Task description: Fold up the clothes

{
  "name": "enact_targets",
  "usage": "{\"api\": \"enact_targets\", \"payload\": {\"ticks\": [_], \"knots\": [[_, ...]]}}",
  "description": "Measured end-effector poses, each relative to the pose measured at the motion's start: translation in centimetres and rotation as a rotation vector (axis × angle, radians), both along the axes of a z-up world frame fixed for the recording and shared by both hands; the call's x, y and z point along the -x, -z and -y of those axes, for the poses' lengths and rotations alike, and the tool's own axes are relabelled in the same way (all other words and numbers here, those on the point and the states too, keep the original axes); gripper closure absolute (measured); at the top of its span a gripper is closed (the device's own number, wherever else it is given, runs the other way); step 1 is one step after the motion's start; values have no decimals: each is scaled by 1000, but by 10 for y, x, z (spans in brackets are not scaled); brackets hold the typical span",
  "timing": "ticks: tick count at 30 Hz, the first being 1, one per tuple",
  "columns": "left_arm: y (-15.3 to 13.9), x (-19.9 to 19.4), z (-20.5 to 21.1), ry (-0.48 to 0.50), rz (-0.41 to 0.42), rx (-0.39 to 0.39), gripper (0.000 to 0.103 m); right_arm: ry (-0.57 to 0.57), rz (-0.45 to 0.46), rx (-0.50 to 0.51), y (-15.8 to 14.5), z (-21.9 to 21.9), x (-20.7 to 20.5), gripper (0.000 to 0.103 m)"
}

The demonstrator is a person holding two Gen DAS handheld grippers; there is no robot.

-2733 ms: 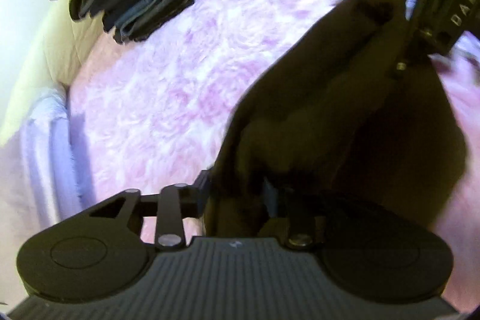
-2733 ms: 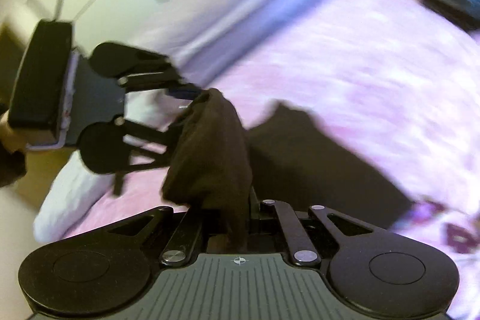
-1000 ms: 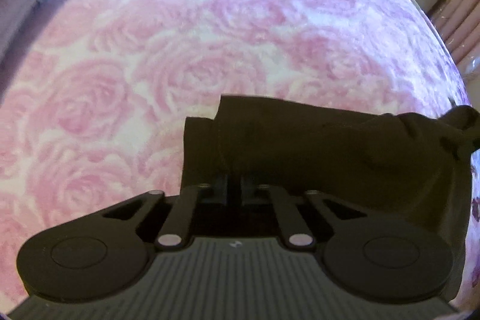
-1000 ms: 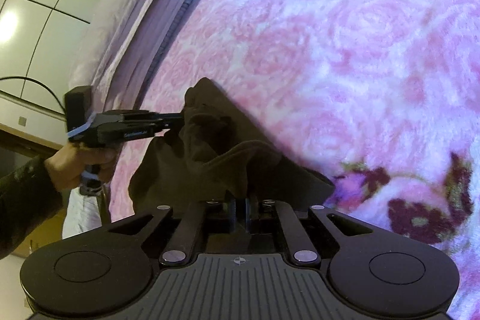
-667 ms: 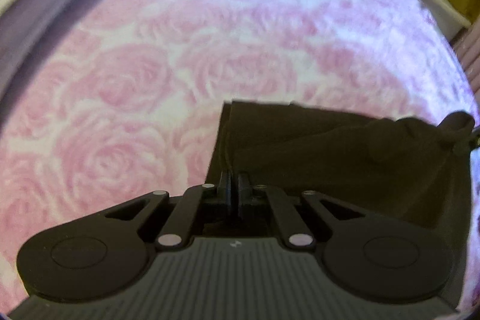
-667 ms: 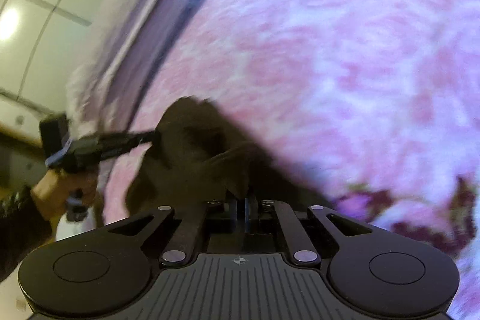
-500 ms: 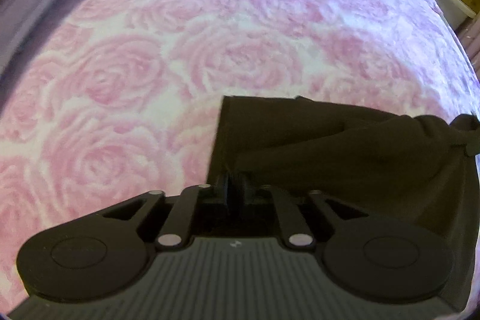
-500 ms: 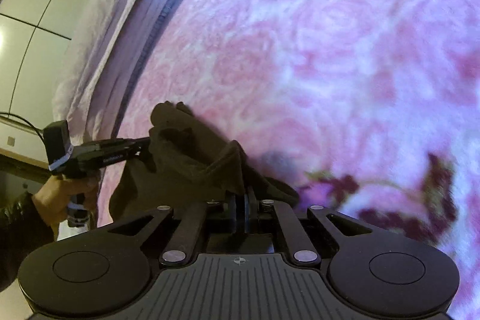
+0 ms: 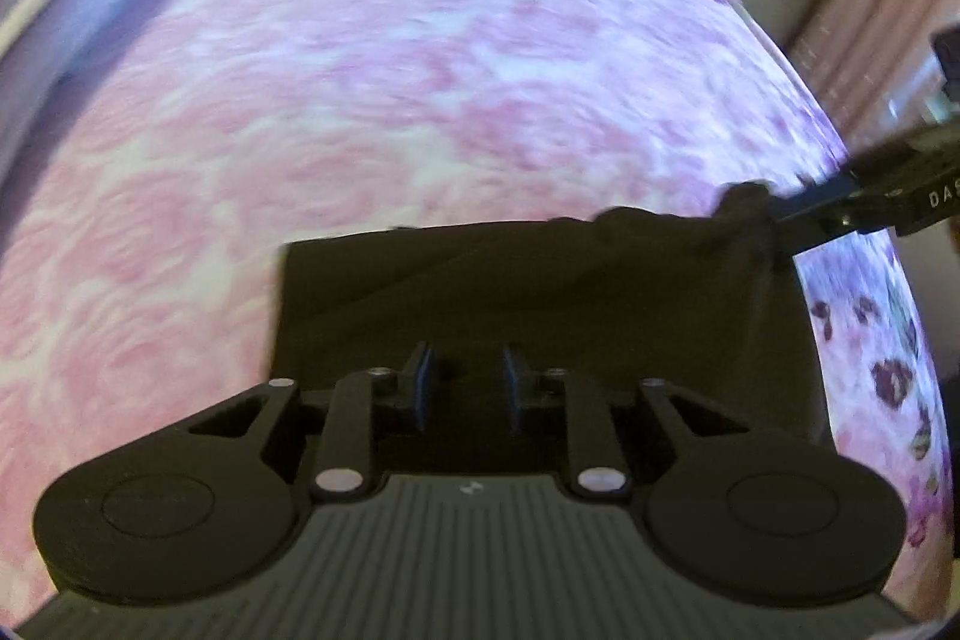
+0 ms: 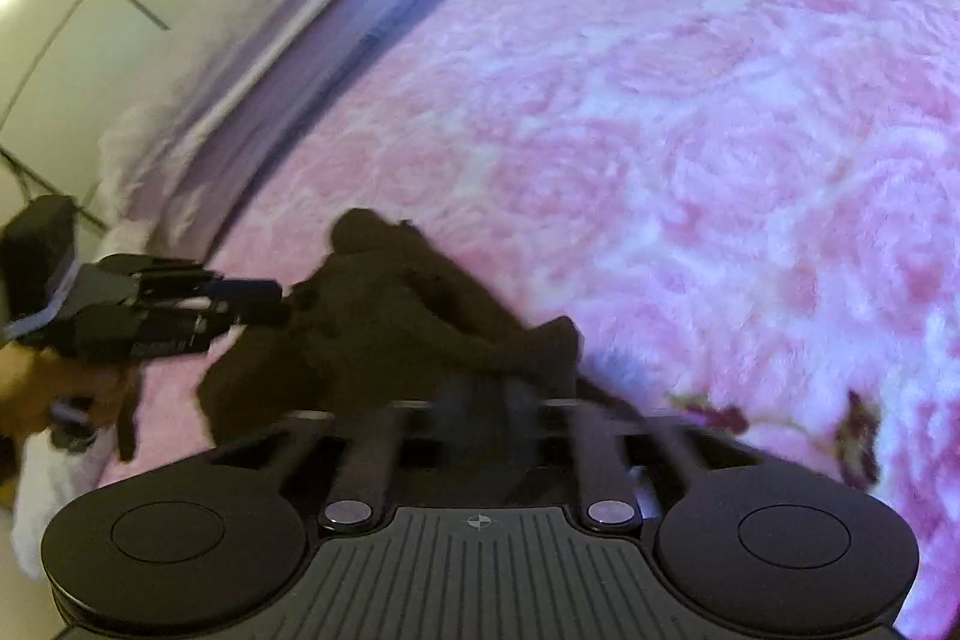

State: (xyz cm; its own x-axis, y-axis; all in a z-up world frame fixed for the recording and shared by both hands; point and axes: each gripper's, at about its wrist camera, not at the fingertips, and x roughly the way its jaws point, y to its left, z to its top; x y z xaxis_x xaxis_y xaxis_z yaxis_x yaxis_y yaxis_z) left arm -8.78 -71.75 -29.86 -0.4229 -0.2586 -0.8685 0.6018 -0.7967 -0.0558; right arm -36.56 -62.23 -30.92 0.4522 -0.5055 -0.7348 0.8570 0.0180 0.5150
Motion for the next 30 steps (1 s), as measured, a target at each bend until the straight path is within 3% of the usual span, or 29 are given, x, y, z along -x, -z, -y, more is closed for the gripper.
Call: {"api": "enact_targets", "payload": {"ticks": [1,6,8,12,14,17,20,24,25,26,27,28,30], "knots": [[7,4,2,-3,2,-6,82,10,-8,2,4,1,0,32],[29,13,13,-35,6,-33,82,-34,29,54,17,4,5,34],[24,13,16,-49,1,-40,82,-79,41,46,23,10,5,98],[2,18,15,-55,-39,-2,82,-39,121,-57,14,6,25,98],[10,28,20,-46,-27,-17,82,-18,126,-79,7,-6,34,98],[35,43,27,-16,16,-15,79,22,130,-135,25,-12,39,98],[37,41,35,-23,7,-19,75,42,139,-159,45,-5,42,98],[24,24,37,-74,53,19,77,31,81,-125,32,-6,43,96],[19,17,37,-97,64,32,79,38,37,-115,23,-10,42,87],[12,8,34,-120,68,42,79,50,-8,-102,14,-15,40,66],[5,-1,30,-136,69,52,79,62,-52,-88,5,-20,37,58],[-3,-10,25,-149,70,60,79,61,-64,-68,-5,-26,33,53],[-13,-27,8,-158,64,66,79,33,-52,-26,-22,-39,22,53]]}}
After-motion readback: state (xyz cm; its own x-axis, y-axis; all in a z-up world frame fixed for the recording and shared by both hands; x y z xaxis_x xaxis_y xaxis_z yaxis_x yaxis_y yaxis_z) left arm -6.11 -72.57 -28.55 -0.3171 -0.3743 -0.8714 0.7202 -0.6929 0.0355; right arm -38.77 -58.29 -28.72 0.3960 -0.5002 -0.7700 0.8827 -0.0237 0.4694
